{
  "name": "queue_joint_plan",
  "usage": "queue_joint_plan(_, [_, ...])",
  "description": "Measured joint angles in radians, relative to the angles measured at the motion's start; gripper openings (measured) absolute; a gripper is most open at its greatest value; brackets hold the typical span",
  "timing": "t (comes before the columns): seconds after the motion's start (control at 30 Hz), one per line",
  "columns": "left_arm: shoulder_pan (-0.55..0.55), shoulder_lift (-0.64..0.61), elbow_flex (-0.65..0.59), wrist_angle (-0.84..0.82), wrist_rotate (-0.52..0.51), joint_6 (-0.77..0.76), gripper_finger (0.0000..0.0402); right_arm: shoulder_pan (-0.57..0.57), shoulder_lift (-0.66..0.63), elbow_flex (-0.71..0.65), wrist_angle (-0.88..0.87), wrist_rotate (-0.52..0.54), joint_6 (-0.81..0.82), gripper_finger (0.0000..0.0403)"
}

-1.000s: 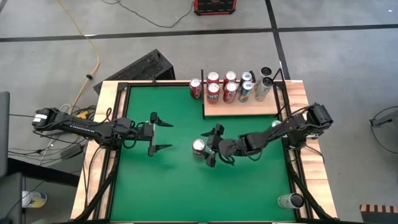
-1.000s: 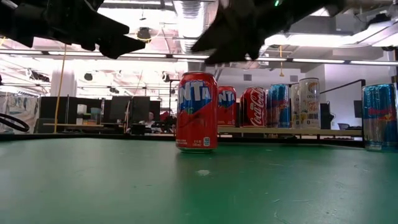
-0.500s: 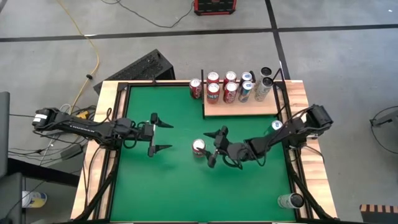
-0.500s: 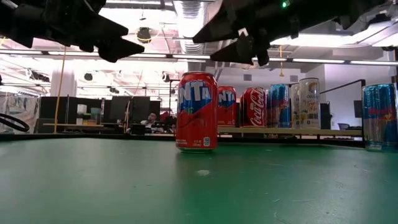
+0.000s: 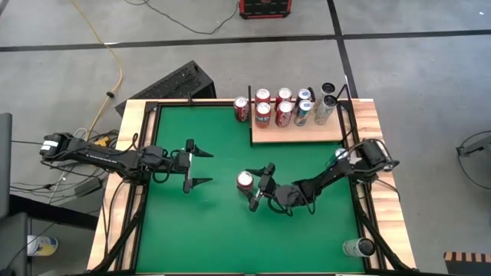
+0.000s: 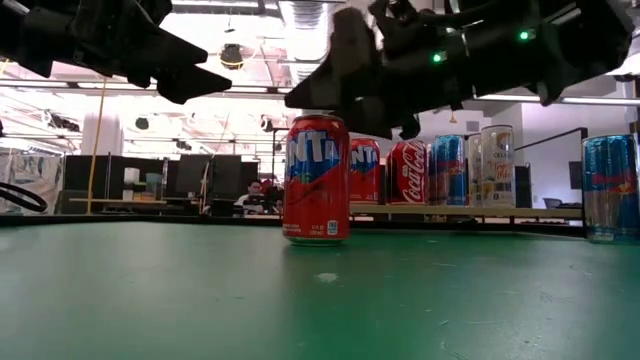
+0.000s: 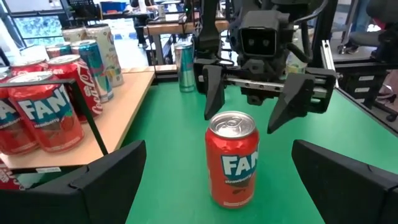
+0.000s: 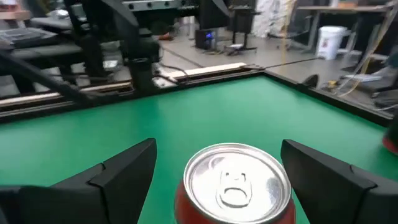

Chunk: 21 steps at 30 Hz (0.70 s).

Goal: Place canned beverage on shelf
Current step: Put the red soda can on the shelf aligned with the other red soda cans

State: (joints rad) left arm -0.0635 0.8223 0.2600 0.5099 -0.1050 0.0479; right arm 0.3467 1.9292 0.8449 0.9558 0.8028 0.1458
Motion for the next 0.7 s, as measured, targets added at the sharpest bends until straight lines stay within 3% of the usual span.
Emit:
queue_joint_plan(0.13, [0.000, 0.000, 0.000, -0.007, 0.001, 0.000, 0.0388, -0.002, 0.024, 0.009, -0.006, 0.056, -0.013, 0.0369])
queue_joint_plan(0.7, [0.000, 0.000, 0.000, -0.012, 0.000, -0.007, 0.0388, -0.002, 0.023, 0.009, -0.065, 0.059, 0.064, 0.0366])
